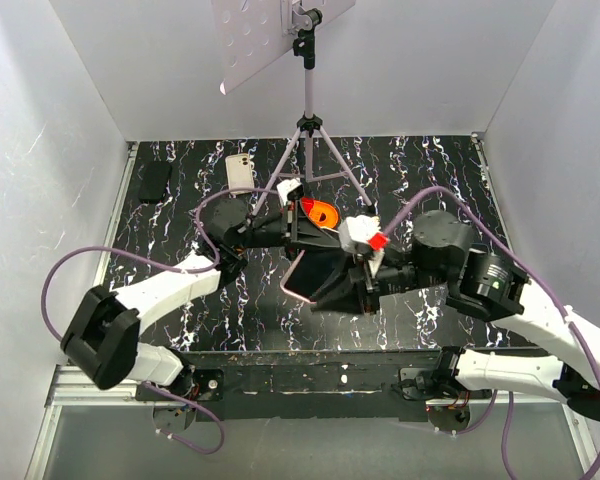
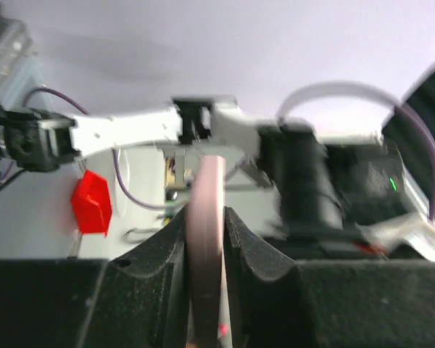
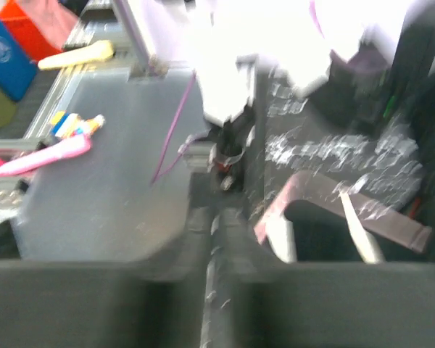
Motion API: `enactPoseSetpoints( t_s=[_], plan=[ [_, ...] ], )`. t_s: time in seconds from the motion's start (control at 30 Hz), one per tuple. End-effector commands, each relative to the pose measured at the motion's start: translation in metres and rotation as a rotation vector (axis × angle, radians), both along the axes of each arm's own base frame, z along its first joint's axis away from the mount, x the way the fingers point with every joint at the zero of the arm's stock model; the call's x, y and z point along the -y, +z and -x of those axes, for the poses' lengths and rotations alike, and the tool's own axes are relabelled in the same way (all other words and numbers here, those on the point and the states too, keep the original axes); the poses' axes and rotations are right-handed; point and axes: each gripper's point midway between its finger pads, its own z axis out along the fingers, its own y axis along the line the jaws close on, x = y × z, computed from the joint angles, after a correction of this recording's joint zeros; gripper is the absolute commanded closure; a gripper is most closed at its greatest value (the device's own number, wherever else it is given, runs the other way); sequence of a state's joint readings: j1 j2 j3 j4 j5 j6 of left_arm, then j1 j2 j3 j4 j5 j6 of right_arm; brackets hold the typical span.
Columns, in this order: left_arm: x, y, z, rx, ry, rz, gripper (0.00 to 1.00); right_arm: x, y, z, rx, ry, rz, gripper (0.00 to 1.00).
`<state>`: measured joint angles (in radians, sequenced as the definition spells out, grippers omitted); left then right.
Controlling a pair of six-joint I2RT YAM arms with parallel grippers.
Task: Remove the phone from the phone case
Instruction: Remove the phone case from the phone.
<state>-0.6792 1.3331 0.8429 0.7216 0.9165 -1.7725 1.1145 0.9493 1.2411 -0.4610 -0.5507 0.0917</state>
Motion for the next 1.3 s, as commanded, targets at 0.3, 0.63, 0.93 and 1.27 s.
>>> enactPoseSetpoints(
  t_s=[0.3, 0.63, 0.93, 1.27],
  plan=[
    [-0.008, -0.019, -0.041, 0.054, 0.263, -0.038, 1.0, 0.025, 0.021, -0.069, -0.018, -0.522, -0.232, 0.99],
    [-0.026, 0.004, -0.06, 0.317, 0.446, -0.133, 1.0, 0.031, -0.017, -0.046, -0.435, -0.435, -0.095, 0.33],
    [-0.03, 0.024, -0.052, 0.307, 0.429, -0.068, 1.0, 0.026, -0.013, -0.04, -0.492, -0.172, -0.143, 0.34],
    [-0.029, 0.033, -0.041, 0.282, 0.364, -0.01, 1.0, 0.013, -0.019, -0.046, -0.459, -0.096, -0.143, 0.53]
  ],
)
